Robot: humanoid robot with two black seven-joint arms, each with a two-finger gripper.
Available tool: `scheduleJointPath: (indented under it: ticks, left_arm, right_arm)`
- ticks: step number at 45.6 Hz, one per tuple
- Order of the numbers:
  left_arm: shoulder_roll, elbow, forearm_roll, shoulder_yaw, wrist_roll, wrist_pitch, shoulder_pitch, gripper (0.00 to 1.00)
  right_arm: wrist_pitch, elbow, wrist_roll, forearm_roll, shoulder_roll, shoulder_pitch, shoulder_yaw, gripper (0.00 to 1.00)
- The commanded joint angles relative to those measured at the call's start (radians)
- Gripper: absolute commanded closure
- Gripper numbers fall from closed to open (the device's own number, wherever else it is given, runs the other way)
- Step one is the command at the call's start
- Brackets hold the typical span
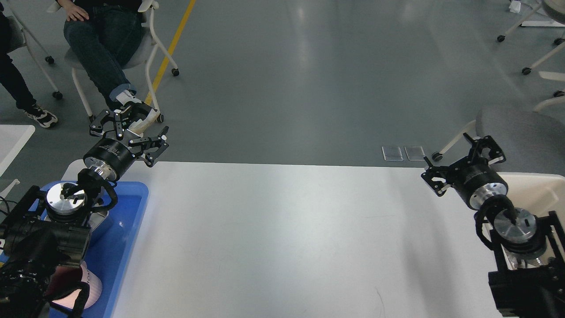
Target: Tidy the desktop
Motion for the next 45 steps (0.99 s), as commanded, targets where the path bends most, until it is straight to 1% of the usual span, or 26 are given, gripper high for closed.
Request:
scheduleJointPath:
  ticks: [1,4,6,7,8,10,12,13,15,19,24,28,34,41,45]
  left_arm:
    - [-0.017,0.0,-0.002,-0.006,-0.003,0.0,0.007,0.03]
    - [-0.03,0.0,-0.002,-0.006,-0.003,0.0,0.008,0.03]
    - [-0.044,0.0,-0.002,-0.009,-0.004,0.0,0.008,0.03]
    - [-0.049,0.0,-0.002,-0.01,-0.004,0.0,0.008,0.03]
    - [-0.056,0.0,-0.002,-0.01,-0.004,0.0,0.008,0.03]
    - [-0.059,0.0,-0.002,-0.01,-0.004,0.0,0.008,0.03]
    - [-0.063,0.0,-0.002,-0.01,-0.004,0.0,0.008,0.03]
    - [-0.063,0.0,-0.002,-0.01,-0.004,0.0,0.008,0.03]
    - [-0.064,0.0,-0.002,-0.007,-0.004,0.0,0.008,0.03]
    - [-0.078,0.0,-0.002,-0.004,-0.004,0.0,0.007,0.03]
    - [-0.081,0.0,-0.002,-0.003,-0.004,0.0,0.007,0.03]
    - [-0.081,0.0,-0.002,-0.003,-0.003,0.0,0.008,0.03]
    - [-0.076,0.0,0.0,0.0,-0.001,0.005,0.007,0.03]
    - [-0.072,0.0,0.002,0.0,0.0,0.006,0.007,0.03]
    - [-0.07,0.0,0.002,0.0,0.0,0.006,0.007,0.03]
  right_arm:
    - [0.029,-0.002,0.002,0.008,0.142,0.005,0.003,0.0]
    - [0.043,-0.002,0.016,0.006,0.202,0.004,0.003,0.0]
    - [0.045,-0.002,0.062,0.0,0.251,0.004,0.001,0.0]
    - [0.042,-0.002,0.099,-0.006,0.254,0.005,0.0,0.0]
    - [0.042,-0.006,0.192,-0.012,0.254,0.005,-0.011,0.0]
    - [0.042,-0.013,0.286,-0.021,0.254,0.005,-0.031,0.0]
    - [0.042,-0.02,0.352,-0.035,0.251,0.004,-0.062,0.0]
    - [0.042,-0.023,0.376,-0.043,0.249,0.002,-0.077,0.0]
    - [0.043,-0.032,0.407,-0.058,0.234,-0.001,-0.111,0.0]
    - [0.045,-0.043,0.417,-0.093,0.203,-0.004,-0.138,0.0]
    - [0.046,-0.059,0.44,-0.231,0.19,-0.005,-0.16,0.0]
    - [0.046,-0.062,0.44,-0.32,0.18,-0.008,-0.164,0.0]
    - [0.054,-0.062,0.437,-0.336,0.171,-0.013,-0.177,0.0]
    - [0.06,-0.062,0.437,-0.336,0.075,-0.037,-0.261,0.0]
    - [0.057,-0.062,0.438,-0.336,0.067,-0.037,-0.272,0.0]
